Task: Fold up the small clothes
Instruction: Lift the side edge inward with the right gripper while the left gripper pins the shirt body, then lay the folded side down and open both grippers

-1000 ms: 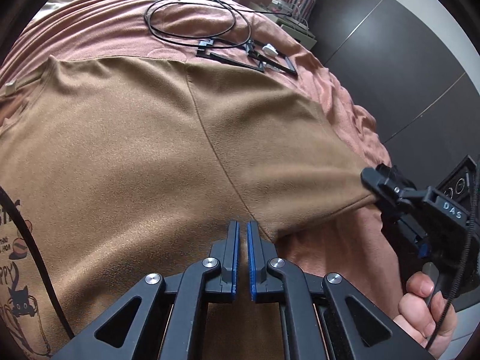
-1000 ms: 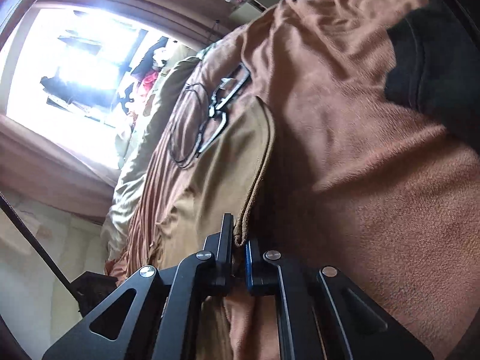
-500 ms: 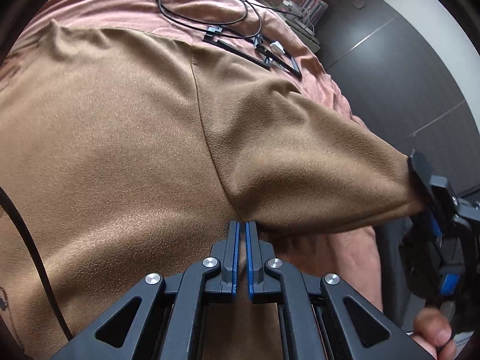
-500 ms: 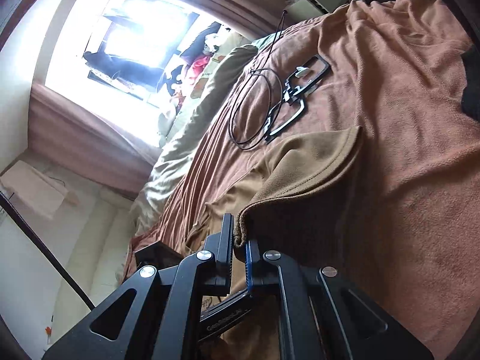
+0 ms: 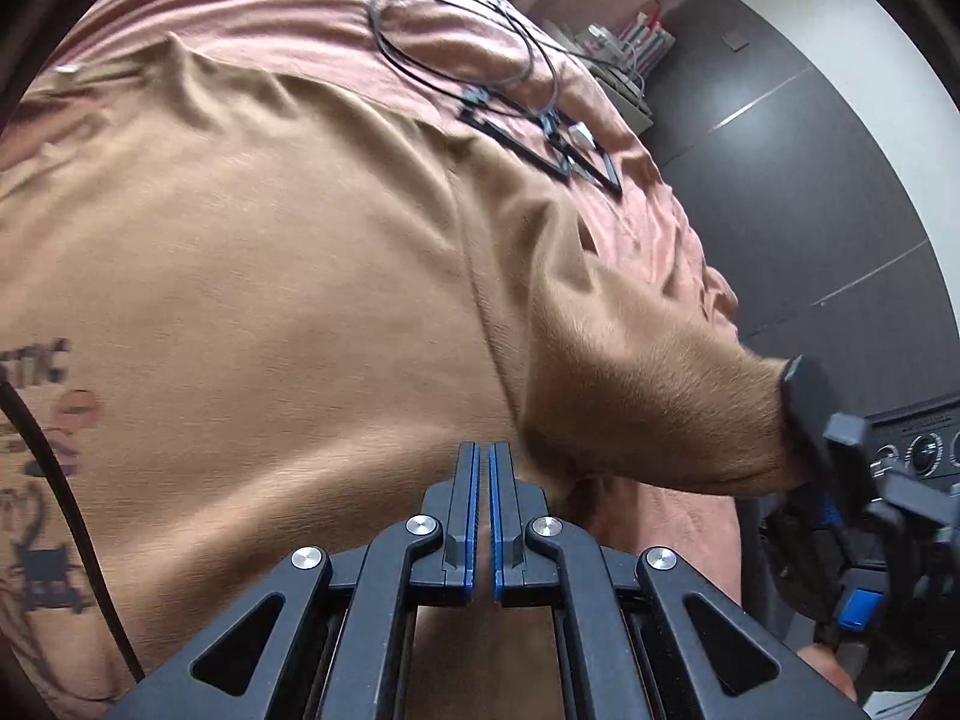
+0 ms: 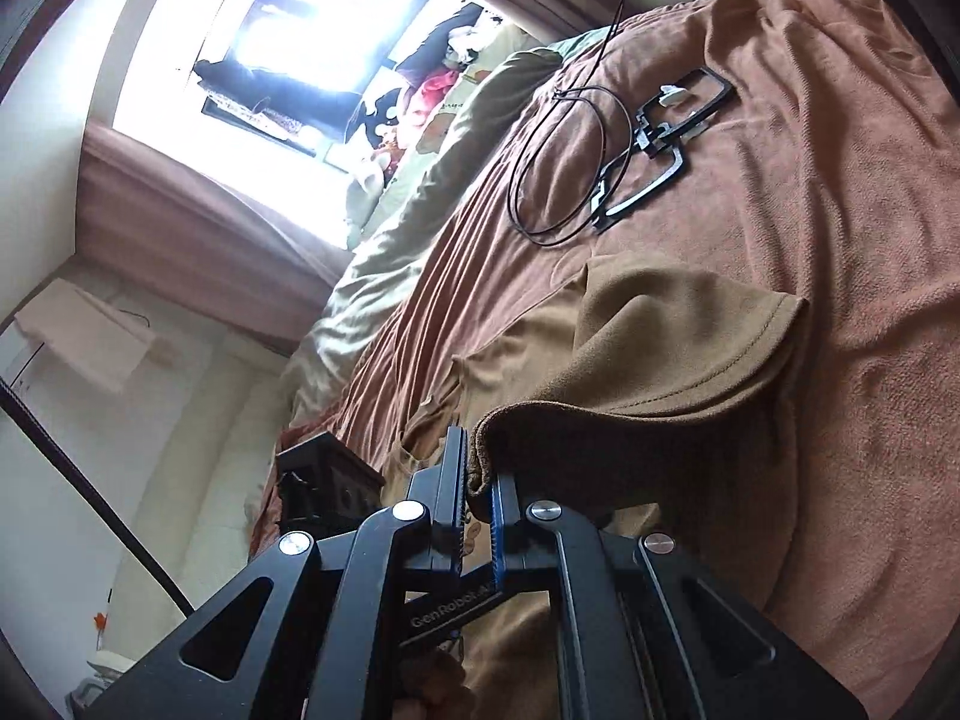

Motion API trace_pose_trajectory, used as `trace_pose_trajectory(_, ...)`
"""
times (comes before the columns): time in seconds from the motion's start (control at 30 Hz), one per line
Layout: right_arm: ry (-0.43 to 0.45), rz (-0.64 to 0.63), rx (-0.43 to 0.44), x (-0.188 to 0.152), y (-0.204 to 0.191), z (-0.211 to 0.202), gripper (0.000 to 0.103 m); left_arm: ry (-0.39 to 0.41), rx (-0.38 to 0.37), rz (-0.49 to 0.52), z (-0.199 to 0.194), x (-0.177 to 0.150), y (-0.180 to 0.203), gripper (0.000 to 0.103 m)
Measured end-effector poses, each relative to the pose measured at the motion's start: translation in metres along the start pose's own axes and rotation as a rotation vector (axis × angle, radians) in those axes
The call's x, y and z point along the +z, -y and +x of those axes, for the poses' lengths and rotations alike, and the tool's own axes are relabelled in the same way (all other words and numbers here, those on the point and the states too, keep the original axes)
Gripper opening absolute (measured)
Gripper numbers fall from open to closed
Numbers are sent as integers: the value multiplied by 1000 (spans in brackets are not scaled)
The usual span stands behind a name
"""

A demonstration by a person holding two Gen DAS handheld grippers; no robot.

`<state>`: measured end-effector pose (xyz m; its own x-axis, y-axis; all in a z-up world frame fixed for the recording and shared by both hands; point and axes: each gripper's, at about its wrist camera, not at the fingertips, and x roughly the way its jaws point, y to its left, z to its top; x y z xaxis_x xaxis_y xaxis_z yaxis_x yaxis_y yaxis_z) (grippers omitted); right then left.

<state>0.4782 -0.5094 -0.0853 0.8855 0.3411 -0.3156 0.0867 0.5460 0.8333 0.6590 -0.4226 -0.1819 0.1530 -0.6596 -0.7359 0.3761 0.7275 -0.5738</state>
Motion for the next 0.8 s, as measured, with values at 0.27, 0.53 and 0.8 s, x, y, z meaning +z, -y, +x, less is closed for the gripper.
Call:
trace_pose_trajectory(0.27,-147,12,-48,-9,-5,41,4,53,58,-7,-54,7,-26,2)
trace_pose_trajectory(0.53,-135,58,-125,2,-3,32,75,66,94,27,-73,12,-16,5)
trace_pose_trajectory(0.8,16,187,-234,28,30,-19,75,24,79,127,-50,17,28,13)
